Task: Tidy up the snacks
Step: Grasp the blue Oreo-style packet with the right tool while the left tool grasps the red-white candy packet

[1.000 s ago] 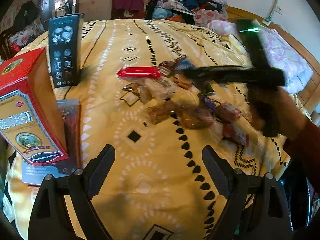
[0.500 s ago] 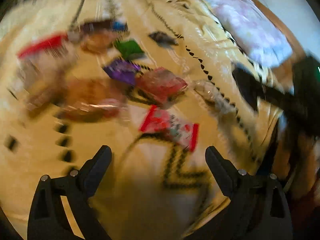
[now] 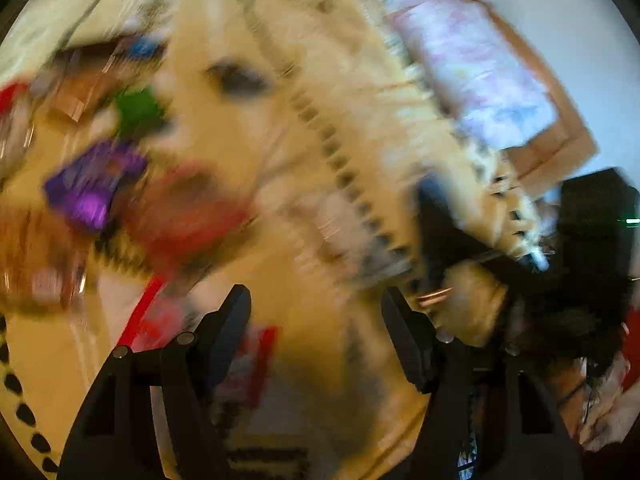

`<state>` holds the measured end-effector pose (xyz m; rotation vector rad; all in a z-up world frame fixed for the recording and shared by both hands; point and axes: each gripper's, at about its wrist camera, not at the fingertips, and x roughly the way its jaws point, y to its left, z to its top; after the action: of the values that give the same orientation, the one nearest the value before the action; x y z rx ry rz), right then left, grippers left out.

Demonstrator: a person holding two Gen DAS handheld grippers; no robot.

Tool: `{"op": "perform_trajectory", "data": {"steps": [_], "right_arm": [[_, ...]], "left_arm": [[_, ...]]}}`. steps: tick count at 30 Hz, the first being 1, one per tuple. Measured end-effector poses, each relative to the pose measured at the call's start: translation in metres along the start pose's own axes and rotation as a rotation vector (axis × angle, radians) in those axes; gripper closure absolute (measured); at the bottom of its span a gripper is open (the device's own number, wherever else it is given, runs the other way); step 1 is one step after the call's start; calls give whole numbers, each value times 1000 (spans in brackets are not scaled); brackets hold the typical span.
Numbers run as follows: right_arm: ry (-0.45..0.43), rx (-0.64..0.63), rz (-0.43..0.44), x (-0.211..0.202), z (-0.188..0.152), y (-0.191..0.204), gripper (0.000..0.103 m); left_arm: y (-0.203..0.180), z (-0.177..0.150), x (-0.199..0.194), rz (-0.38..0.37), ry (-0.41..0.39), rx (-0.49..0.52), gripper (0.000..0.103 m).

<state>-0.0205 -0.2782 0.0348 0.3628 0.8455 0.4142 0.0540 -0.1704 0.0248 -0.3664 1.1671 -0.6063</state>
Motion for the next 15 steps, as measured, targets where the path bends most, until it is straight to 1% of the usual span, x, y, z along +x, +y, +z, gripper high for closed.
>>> {"op": "perform_trajectory", "data": {"steps": [1,3,5,7,8,9,12,13,15], "right_arm": [[-4,-4,-2,-1,1,1,54],[-11,-26,-13,-3,3,5,54],[-20,-22,-6,-4,4,8,54],[-20,-30,-5,-2,4,10,54],[-17,-30,-2,0,3,10,54],[-12,-31,-1,2,1,11,54],[9,-32,0,7,-6,10,54],[15,-30,-1,8,-10,10,54],[27,-25,-3,9,-16,9,54]], "left_arm": [[6,-6,3,14,27,-9,42],[12,-18,-9,16,30,19,43],[21,-30,-30,69,19,38,43],[39,-40,-51,151,4,35,43],[51,-48,-64,217,-6,24,43],[60,-53,-75,250,-18,11,43],[77,-70,-117,270,-75,-25,38],[79,-72,-125,276,-96,-23,36],[82,-80,-141,282,-153,-22,29]]}}
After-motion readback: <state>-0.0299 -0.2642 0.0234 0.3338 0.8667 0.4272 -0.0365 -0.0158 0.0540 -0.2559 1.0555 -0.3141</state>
